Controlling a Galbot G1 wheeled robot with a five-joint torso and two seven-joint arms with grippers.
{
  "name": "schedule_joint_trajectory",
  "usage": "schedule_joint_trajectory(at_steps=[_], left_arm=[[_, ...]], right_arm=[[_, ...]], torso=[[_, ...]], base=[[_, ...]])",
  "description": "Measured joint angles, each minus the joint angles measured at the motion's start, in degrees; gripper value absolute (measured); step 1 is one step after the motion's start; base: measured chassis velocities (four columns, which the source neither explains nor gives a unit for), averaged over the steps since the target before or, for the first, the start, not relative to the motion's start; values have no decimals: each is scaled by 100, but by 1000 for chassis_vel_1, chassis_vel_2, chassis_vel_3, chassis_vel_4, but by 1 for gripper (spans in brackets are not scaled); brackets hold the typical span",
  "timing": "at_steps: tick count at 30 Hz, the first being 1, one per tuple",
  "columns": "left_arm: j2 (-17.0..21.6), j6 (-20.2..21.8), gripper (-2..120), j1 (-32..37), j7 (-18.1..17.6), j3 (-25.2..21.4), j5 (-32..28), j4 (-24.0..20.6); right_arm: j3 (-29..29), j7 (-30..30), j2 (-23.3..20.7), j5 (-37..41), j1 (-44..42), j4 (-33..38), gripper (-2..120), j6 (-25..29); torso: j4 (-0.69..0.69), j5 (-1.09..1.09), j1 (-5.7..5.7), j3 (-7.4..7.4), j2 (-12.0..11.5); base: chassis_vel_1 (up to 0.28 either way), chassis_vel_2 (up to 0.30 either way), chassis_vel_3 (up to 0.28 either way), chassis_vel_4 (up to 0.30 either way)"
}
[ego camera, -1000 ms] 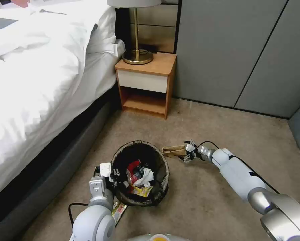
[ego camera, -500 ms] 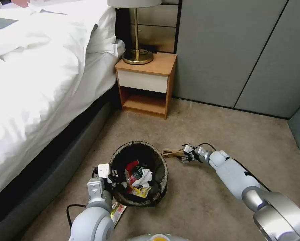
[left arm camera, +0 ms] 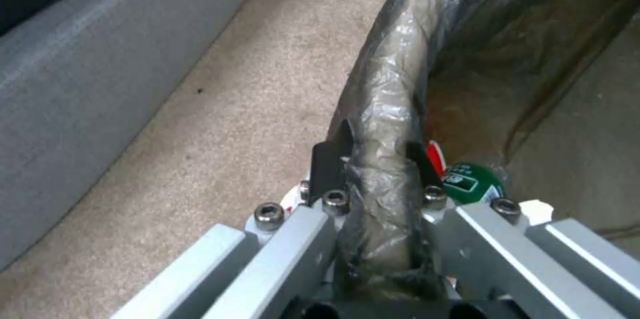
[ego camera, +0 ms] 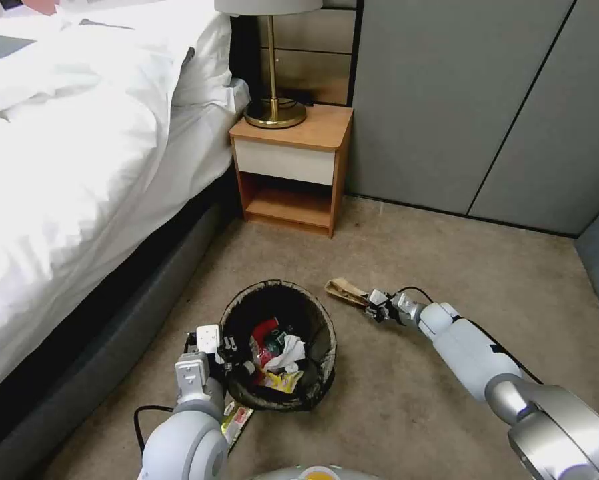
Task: Pick up the trash bin, then pick up the garbage from the floor and place it into the trash bin.
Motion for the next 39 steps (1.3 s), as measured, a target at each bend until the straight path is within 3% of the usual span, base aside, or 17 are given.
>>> schedule_joint_trajectory(at_steps=[2,14,16,17,19,21,24,25,28,29,31,39], left_arm=[[4,0,0,-10,0,0,-7,5],[37,1,0,-68,1,22,-28,100],[65,10,0,-100,0,24,-54,129],[65,10,0,-100,0,24,-54,129],[109,35,0,-142,-1,21,-108,146],[119,39,0,-151,-1,21,-119,155],[152,49,0,-194,-8,27,-146,234],[152,49,0,-194,-8,27,-146,234],[151,52,0,-222,-6,43,-156,271],[151,52,0,-222,-6,43,-156,271],[160,53,0,-235,-7,43,-162,272],[193,64,0,-279,-12,42,-207,267]], right_arm=[[0,11,7,23,-5,0,0,11],[59,656,-39,554,-201,454,0,95],[105,987,-119,1050,-417,1096,0,130],[105,987,-119,1050,-417,1096,0,130],[195,1333,-238,1576,-722,2153,0,366],[227,1404,-257,1661,-795,2429,0,424],[377,1661,-539,2171,-1417,4476,0,433],[377,1661,-539,2171,-1417,4476,0,433],[430,1641,-839,2569,-2121,6109,0,297],[430,1641,-839,2569,-2121,6109,0,297],[399,1627,-1052,2814,-2522,7038,0,193],[77,1708,-1523,2908,-3551,8261,0,115]], torso=[[0,0,0,0,0],[0,0,0,0,0],[0,0,0,0,0],[0,0,0,0,0],[-1,-1,0,0,0],[0,0,0,0,0],[2,-1,0,0,0],[2,-1,0,0,0],[-2,1,0,0,0],[-2,1,0,0,0],[-1,-2,0,-1,0],[-1,1,0,-1,1]], base=[[0,0,0,0],[0,0,0,0],[0,0,0,0],[0,0,0,0],[0,0,0,0],[0,0,0,0],[0,0,0,0],[0,0,0,0],[0,0,0,0],[0,0,0,0],[0,0,0,0],[0,0,0,0]])
